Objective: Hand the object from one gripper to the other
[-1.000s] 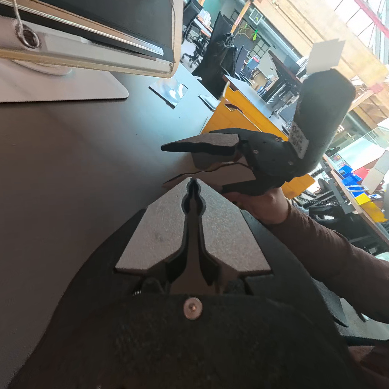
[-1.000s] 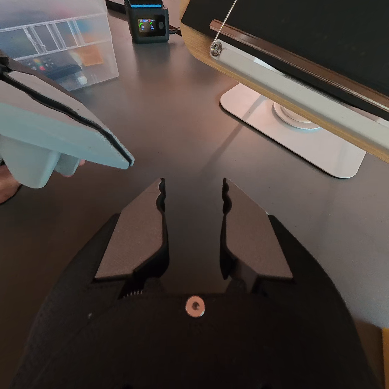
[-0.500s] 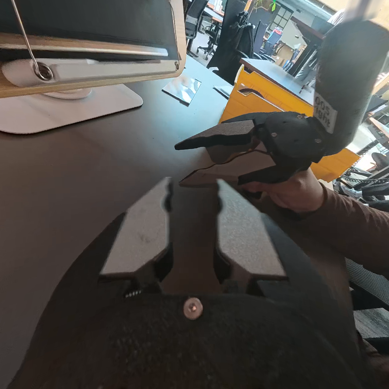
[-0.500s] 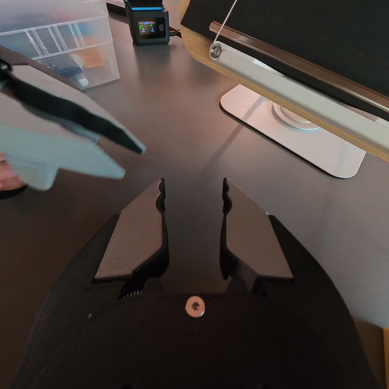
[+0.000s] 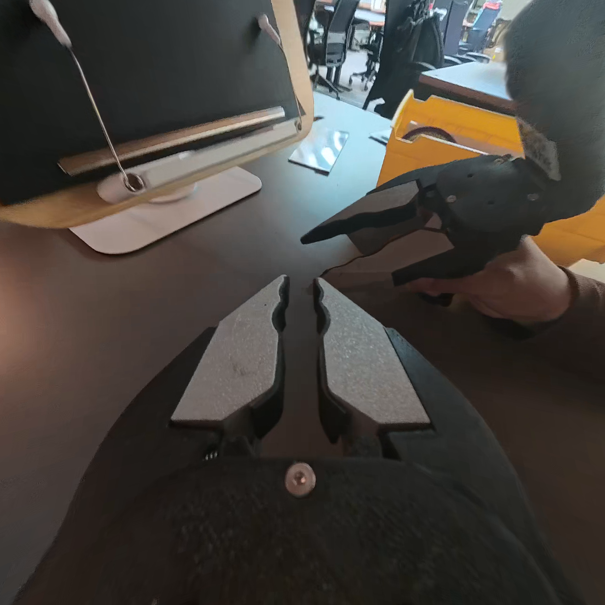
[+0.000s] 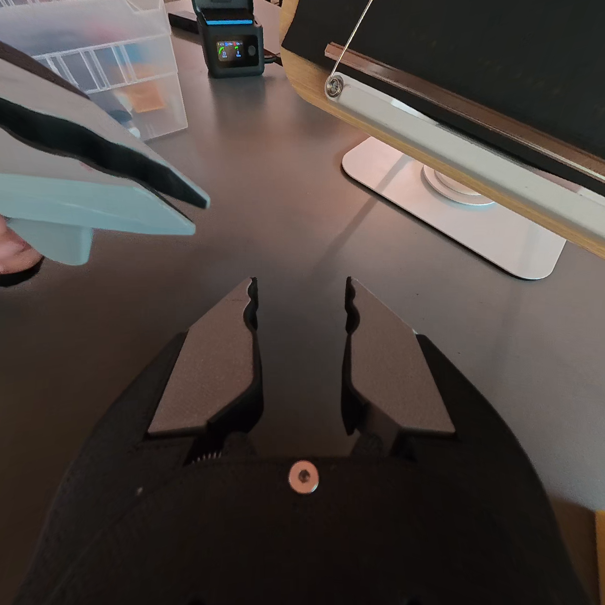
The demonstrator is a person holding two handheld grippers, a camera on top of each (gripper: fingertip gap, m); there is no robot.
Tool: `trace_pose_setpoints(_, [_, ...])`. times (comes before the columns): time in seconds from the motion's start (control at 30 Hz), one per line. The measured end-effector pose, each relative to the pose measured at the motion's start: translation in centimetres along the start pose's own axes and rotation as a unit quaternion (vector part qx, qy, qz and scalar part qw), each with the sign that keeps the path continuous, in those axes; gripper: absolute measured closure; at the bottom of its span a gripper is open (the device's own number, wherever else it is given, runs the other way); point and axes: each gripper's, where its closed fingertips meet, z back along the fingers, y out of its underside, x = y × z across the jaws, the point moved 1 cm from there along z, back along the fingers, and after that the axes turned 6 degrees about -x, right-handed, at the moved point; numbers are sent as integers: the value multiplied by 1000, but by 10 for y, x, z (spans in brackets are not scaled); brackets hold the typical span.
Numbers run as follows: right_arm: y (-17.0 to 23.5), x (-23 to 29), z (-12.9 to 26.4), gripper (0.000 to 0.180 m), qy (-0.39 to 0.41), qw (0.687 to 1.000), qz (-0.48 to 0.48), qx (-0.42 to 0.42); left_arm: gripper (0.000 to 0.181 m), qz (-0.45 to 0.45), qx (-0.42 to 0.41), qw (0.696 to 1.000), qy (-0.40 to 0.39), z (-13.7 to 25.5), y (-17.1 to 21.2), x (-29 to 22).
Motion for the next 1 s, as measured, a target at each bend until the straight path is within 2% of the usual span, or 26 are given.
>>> trace_pose_setpoints(0.03, [0, 0, 0, 130, 0, 1000, -1, 0, 169, -7, -12, 1000, -1, 2, -5, -1])
trace_pose_setpoints(0.13, [1, 0, 0, 130, -1, 1000, -1, 0, 171, -21, -34, 999, -3, 5, -13, -2])
trace_pose_setpoints(0.2, [1, 1, -1, 130, -2, 1000, -1, 0, 181, -35, -41, 999, -6, 7, -15, -2])
trace_pose_setpoints(0.3, [0, 2, -1, 131, -2, 1000, 5, -2, 181, -42, -47, 998, -8, 9, -16, -1])
trace_pose_setpoints(0.6, [-2, 2, 0, 135, -10, 1000, -4, -12, 181, -68, 30, 996, 41, 14, 20, -32])
trace_pose_setpoints(0.73, [-2, -4, 2, 135, -6, 1000, -11, -16, 181, -74, 25, 995, 61, 50, 17, -66])
trace_pose_setpoints(0.83, [-2, -4, 2, 136, -8, 1000, -16, -18, 181, -77, 13, 994, 74, 94, -4, -88])
trace_pose_setpoints(0.93, [-1, -3, 1, 136, -8, 1000, -10, -15, 181, -98, -6, 995, 33, 146, -42, -77])
trace_pose_setpoints(1.0, [-1, -2, 1, 136, -7, 1000, -6, -13, 181, -115, 14, 993, -17, 179, -60, -48])
